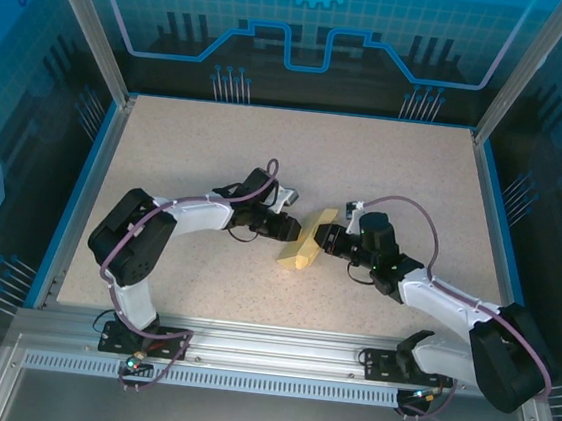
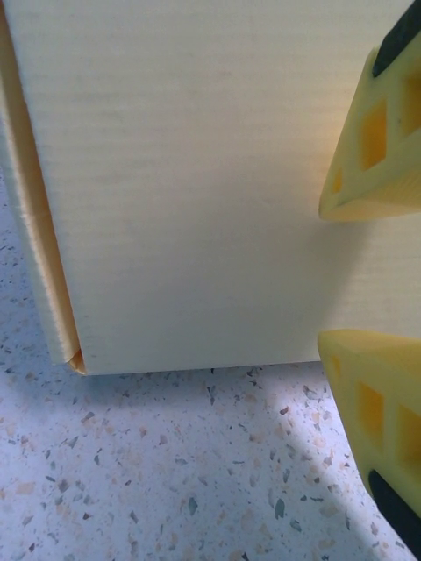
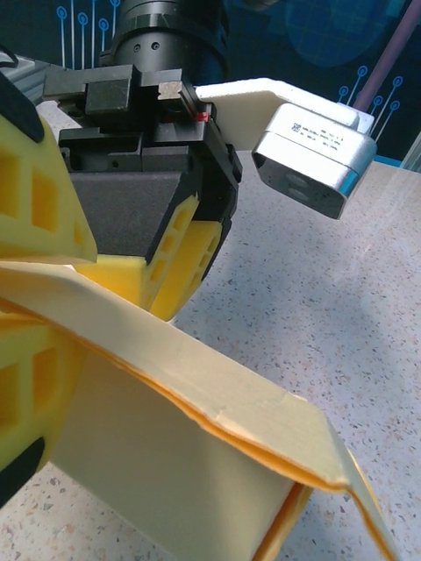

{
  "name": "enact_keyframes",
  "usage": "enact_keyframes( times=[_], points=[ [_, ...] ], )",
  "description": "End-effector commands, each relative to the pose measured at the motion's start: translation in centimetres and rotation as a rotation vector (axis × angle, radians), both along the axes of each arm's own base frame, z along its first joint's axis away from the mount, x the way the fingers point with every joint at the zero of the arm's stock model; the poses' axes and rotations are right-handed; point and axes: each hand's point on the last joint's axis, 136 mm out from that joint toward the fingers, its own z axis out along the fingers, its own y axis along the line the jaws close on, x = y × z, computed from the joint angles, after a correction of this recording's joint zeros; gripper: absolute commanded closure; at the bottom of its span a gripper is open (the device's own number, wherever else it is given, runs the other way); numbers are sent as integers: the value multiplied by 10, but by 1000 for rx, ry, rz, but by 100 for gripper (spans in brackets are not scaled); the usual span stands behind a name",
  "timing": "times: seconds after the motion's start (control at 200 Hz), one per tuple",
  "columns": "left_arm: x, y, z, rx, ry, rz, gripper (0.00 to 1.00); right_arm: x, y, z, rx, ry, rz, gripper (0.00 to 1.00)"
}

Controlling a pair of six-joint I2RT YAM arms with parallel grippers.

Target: Fold the paper box

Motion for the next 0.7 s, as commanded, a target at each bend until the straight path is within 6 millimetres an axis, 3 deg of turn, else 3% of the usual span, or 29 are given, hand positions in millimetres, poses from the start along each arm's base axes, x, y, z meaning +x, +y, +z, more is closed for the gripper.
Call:
enact_keyframes(
  times=[0.0, 0.695],
  points=[
    [-2, -7, 2, -9, 11, -25, 61, 3, 5, 5, -5, -3, -5, 78],
    [3, -10, 3, -11, 9, -29, 61, 7, 17, 5, -15, 7, -3, 68]
  ],
)
